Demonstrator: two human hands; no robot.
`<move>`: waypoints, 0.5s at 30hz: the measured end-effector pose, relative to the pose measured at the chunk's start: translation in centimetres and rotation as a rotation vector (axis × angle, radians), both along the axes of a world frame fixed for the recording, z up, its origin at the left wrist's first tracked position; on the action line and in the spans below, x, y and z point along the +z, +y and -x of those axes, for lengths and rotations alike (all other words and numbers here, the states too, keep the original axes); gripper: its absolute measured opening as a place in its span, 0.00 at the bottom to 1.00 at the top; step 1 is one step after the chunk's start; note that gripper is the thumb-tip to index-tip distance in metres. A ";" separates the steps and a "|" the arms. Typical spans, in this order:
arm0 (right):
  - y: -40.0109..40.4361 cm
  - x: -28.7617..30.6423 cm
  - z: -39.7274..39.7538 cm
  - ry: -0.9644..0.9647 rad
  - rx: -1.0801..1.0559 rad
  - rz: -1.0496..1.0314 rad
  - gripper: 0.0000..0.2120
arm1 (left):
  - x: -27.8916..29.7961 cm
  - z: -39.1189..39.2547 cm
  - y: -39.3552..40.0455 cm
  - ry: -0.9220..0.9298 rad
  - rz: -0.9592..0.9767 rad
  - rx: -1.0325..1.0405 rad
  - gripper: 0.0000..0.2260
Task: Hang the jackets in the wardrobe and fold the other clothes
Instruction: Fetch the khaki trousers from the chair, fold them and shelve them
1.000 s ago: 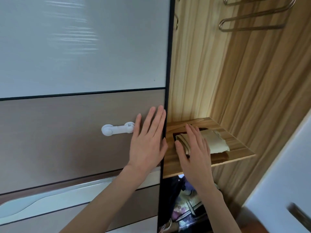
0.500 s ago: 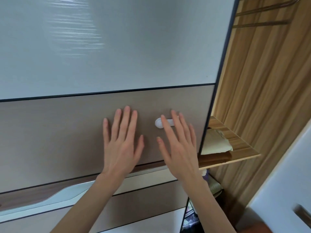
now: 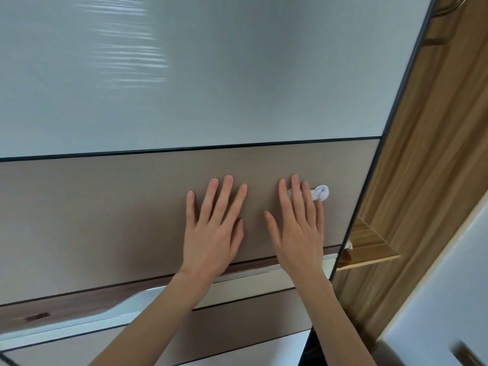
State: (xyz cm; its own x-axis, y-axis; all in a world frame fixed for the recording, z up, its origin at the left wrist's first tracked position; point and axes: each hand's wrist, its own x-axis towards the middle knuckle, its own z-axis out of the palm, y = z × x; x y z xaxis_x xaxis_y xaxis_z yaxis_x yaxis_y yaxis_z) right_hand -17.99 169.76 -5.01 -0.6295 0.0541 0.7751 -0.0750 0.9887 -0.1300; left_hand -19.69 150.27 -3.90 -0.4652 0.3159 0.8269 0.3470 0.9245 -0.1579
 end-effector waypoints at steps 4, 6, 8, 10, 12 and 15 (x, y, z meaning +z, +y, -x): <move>3.9 -0.1 0.2 -0.002 -0.039 0.011 0.32 | 0.1 0.1 3.4 -0.021 0.020 -0.046 0.30; 5.7 -0.1 0.2 -0.010 -0.052 0.026 0.33 | 0.2 0.0 5.0 -0.025 0.030 -0.077 0.30; 7.3 0.1 0.0 -0.020 -0.068 0.054 0.33 | 0.2 -0.1 6.5 -0.037 0.042 -0.107 0.30; 8.3 0.4 -0.5 -0.007 -0.076 0.094 0.32 | 0.2 -0.4 7.9 -0.058 0.052 -0.136 0.30; 8.3 0.4 -1.2 0.018 -0.044 0.077 0.30 | 0.0 -0.7 9.2 -0.080 0.048 -0.152 0.30; 7.5 -0.8 -1.8 -0.029 0.039 0.011 0.29 | -0.5 -0.9 10.1 -0.103 0.017 -0.138 0.30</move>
State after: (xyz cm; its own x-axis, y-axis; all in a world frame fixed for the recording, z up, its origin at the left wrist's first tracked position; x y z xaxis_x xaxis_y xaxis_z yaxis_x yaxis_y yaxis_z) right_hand -16.15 177.23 -5.76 -0.6535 0.0378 0.7560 -0.1091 0.9836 -0.1435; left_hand -18.78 160.40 -4.38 -0.4983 0.3960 0.7713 0.4858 0.8643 -0.1299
